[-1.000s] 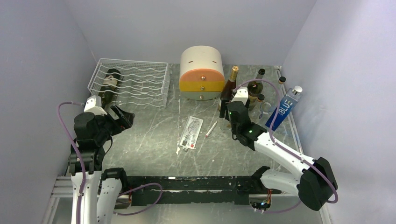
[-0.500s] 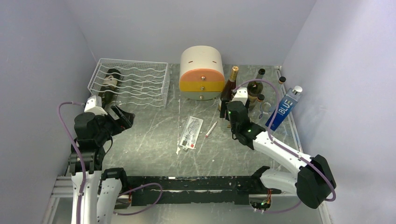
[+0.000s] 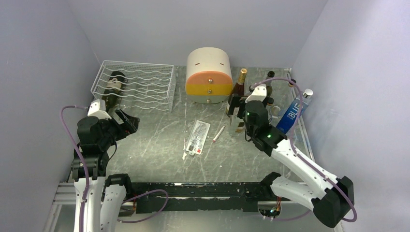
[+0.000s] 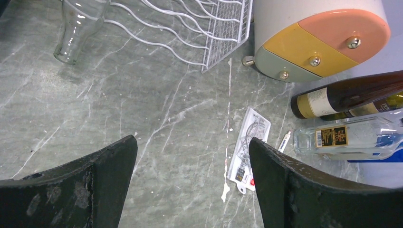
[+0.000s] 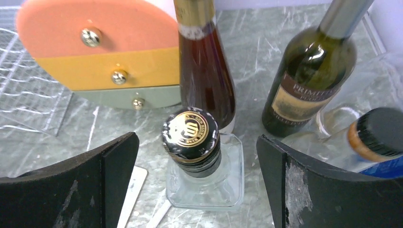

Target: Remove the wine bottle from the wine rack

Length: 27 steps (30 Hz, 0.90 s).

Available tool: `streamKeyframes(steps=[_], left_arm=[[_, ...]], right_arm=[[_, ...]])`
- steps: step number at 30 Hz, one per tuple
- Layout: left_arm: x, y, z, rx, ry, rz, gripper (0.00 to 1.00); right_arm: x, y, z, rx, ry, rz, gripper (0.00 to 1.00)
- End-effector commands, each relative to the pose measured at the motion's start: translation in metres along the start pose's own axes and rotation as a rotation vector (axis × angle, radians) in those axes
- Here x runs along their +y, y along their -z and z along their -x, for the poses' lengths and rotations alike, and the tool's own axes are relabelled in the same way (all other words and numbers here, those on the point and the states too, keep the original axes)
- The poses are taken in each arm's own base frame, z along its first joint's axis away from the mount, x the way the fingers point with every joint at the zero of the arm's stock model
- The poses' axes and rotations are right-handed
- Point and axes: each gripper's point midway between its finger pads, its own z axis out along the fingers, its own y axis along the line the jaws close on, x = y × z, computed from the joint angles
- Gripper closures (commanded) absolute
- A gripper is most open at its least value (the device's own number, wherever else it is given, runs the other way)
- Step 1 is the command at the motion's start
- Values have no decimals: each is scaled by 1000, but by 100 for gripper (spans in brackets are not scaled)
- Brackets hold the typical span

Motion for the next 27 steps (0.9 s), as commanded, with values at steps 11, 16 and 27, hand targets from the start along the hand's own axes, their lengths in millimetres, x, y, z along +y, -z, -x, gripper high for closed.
streamKeyframes(steps=[11,16,27], left_arm=[[-1,-5,3,-3,4,-9,8],[7,-13,0,24,24,36,7],[39,-67,-13,103,185,155,4]], right_arm=[[45,79,81,-160,66,460,0],[79,96,58,-170,58,694,0],[117,115,32,-101,108,963,0]])
